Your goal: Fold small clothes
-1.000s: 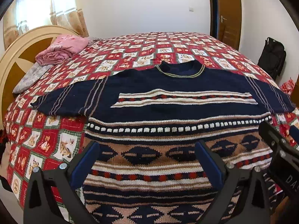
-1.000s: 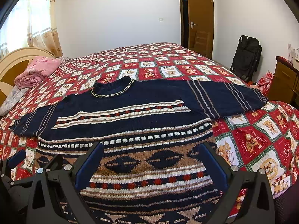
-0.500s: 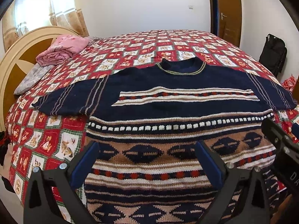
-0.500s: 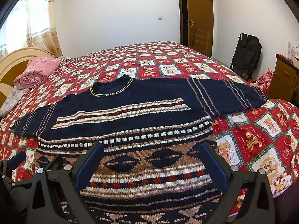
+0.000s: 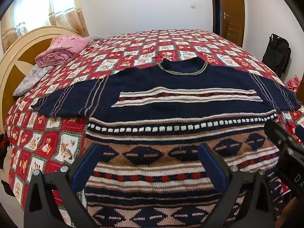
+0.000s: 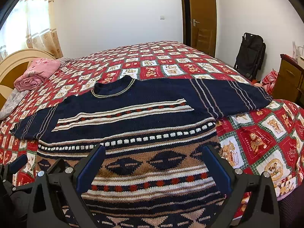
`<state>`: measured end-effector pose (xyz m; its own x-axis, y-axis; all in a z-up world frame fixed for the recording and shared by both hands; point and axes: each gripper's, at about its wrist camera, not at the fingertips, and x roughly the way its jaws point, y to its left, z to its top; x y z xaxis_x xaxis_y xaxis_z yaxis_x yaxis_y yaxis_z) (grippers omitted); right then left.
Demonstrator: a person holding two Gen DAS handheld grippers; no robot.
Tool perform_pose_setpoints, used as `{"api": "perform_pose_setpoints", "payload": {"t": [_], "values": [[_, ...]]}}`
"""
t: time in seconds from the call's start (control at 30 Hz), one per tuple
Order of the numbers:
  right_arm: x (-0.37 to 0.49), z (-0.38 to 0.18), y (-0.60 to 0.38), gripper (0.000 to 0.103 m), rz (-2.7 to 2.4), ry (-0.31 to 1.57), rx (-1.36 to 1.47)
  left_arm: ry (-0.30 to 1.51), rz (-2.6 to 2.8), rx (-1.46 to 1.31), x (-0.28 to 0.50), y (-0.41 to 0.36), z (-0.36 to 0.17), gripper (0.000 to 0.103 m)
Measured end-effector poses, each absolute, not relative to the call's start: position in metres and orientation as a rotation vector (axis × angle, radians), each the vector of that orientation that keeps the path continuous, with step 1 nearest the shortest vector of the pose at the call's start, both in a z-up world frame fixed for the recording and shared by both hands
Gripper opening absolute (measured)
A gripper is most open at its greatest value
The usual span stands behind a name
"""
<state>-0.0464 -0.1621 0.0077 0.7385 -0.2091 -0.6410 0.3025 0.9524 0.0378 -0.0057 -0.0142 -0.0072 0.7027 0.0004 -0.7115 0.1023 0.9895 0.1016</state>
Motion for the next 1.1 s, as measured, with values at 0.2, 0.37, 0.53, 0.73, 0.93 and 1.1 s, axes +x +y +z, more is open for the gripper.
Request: {"api": "perform_pose_setpoints", "payload": {"t": [0.2,0.37,0.53,0.73,0.93,1.1], "values": [[-0.0464,0.0075,-0.1618,0.102,-0.281,0.686,0.144,0.79,-0.057,0.134,-0.0051,-0.0141,-0.0073,0.103],[-0.0461,0.0076,-0.162,0.102,-0.281,0.687,0.144,0.791,-0.056,0.132,-0.0049,-0.0124,-0.007,0.103],[-0.0459,0.0078,-0.162,0.102,-0.281,0.689,0.144,0.79,-0.056,0.132,-0.0049,-0.0123,-0.0069,0.103],[-0.0467,0.0066,-0.1629,0.102,-0.283,0.681,0.147,0.792,-0.056,0.132,-0.0049,-0.0121,-0.0068,0.103],[-0.048,0.0051,-0.1641,0.102,-0.287,0.681,0.157,0.79,-0.057,0.133,-0.0046,-0.0119,-0.0065,0.103],[-0.0473,0.0054,-0.1638,0.102,-0.285,0.689,0.157,0.79,-0.056,0.134,-0.0041,-0.0115,-0.0061,0.103]]}}
